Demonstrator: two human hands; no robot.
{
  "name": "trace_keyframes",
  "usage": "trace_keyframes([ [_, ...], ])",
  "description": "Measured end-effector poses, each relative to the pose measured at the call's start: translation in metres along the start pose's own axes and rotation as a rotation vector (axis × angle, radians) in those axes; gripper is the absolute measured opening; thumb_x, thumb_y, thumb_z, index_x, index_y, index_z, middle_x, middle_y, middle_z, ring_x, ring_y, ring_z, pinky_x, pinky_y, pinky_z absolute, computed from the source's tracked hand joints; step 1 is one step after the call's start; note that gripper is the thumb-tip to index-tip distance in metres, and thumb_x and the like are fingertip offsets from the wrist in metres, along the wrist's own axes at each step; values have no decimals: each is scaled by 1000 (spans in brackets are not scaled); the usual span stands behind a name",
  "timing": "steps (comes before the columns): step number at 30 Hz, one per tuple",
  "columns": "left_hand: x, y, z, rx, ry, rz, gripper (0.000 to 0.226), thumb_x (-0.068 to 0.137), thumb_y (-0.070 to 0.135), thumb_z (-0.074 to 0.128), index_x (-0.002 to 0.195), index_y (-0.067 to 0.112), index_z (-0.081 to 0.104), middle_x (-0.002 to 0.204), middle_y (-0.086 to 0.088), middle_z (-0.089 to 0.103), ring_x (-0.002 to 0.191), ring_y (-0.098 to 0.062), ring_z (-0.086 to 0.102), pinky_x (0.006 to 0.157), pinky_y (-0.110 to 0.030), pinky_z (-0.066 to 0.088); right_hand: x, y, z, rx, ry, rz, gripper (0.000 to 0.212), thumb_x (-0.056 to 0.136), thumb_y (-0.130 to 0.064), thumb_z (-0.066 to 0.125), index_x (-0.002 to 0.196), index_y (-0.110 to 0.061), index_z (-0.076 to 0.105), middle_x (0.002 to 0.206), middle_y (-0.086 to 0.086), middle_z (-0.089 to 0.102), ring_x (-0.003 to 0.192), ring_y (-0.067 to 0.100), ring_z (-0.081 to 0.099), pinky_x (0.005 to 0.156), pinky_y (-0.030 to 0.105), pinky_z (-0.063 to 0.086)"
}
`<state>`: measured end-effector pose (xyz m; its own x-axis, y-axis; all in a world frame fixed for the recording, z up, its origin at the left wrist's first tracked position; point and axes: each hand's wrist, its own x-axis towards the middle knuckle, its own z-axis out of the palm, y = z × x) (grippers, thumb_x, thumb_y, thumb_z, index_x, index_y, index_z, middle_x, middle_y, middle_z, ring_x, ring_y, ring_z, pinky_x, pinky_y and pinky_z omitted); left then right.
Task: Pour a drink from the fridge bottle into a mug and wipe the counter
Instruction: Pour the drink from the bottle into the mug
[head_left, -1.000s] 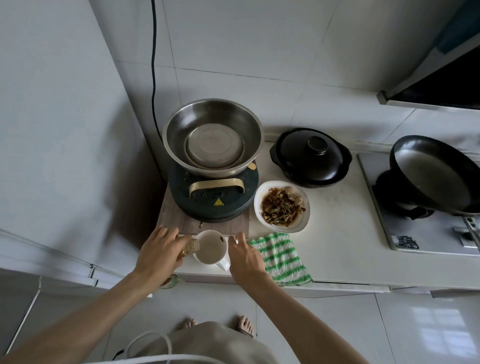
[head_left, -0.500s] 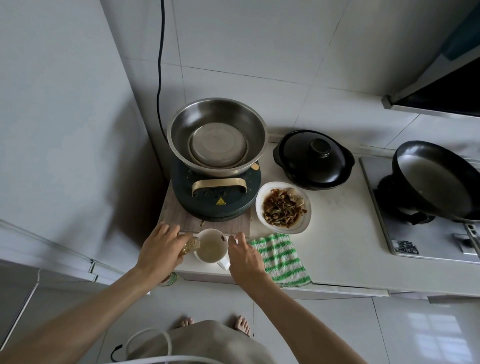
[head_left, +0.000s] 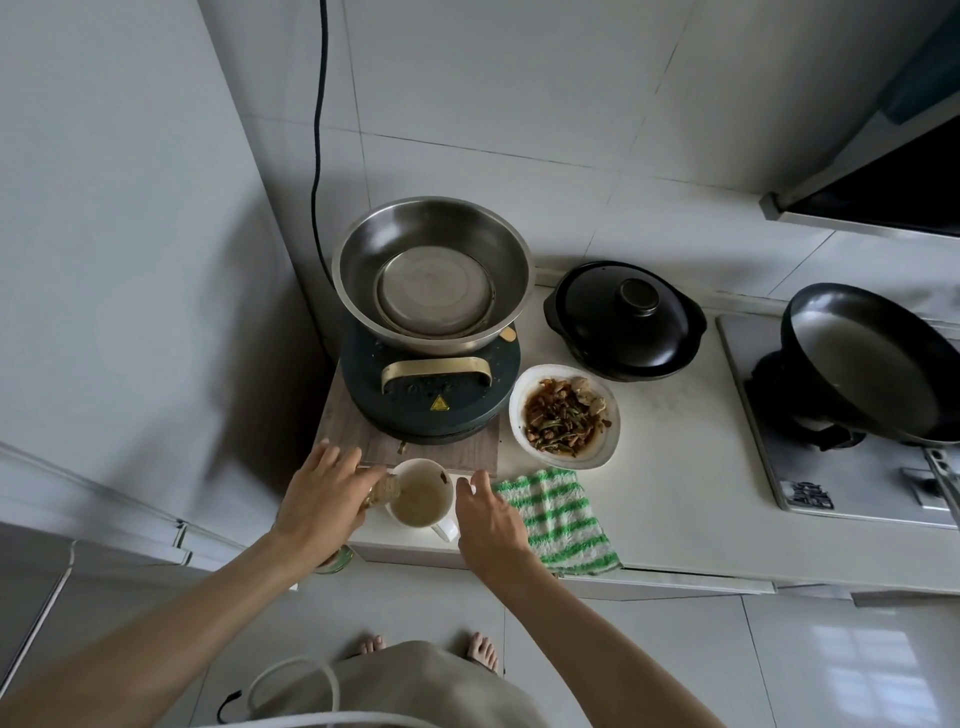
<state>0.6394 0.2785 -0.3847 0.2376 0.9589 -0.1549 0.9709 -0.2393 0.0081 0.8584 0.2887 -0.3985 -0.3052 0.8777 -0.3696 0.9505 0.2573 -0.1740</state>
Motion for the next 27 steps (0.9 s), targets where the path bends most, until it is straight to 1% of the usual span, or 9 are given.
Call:
trace_keyframes([
  [7,3,1,2,9,-37,-10,69,50,23,93,115,25,68,102,-11,67,101,-40,62,96,-53,52,-2,1,2,4,-25,10,56,90,0,64,139,-5,39,148,15,30,115,30,60,89,39,55],
  [11,6,-1,7,-7,-77,-33,68,61,25,88,124,29,61,114,-11,62,114,-41,54,95,-54,52,-3,1,2,-3,-25,9,56,89,1,64,140,-5,39,149,16,30,116,31,59,89,38,55],
  [14,7,-1,8,-9,-85,-43,67,65,24,86,127,30,60,119,-11,61,118,-41,53,99,-54,50,-3,0,2,1,-22,8,56,89,3,64,139,-5,40,147,15,31,115,30,60,88,38,54],
  [17,7,-1,8,4,-82,-42,66,64,23,86,125,29,62,119,-12,63,117,-41,54,101,-55,48,-3,0,2,2,-17,3,54,90,3,62,138,-5,41,145,15,34,113,30,61,88,37,54],
  [21,7,0,8,19,-88,-37,66,61,22,88,123,27,64,118,-13,64,115,-41,56,99,-55,49,-3,0,2,-8,-11,0,53,90,3,62,138,-4,40,146,16,33,113,30,61,87,37,54],
  [24,8,-1,8,40,-101,-38,68,60,21,89,123,28,64,116,-13,64,113,-41,56,101,-56,48,-3,1,2,-20,-10,2,53,91,3,62,138,-4,40,147,16,32,115,30,60,88,38,55],
  [27,7,0,7,29,-109,-45,65,63,22,87,123,27,62,115,-12,62,113,-40,54,94,-55,52,-3,1,2,-25,-10,3,53,91,3,62,138,-4,40,147,17,32,115,30,60,88,38,56],
])
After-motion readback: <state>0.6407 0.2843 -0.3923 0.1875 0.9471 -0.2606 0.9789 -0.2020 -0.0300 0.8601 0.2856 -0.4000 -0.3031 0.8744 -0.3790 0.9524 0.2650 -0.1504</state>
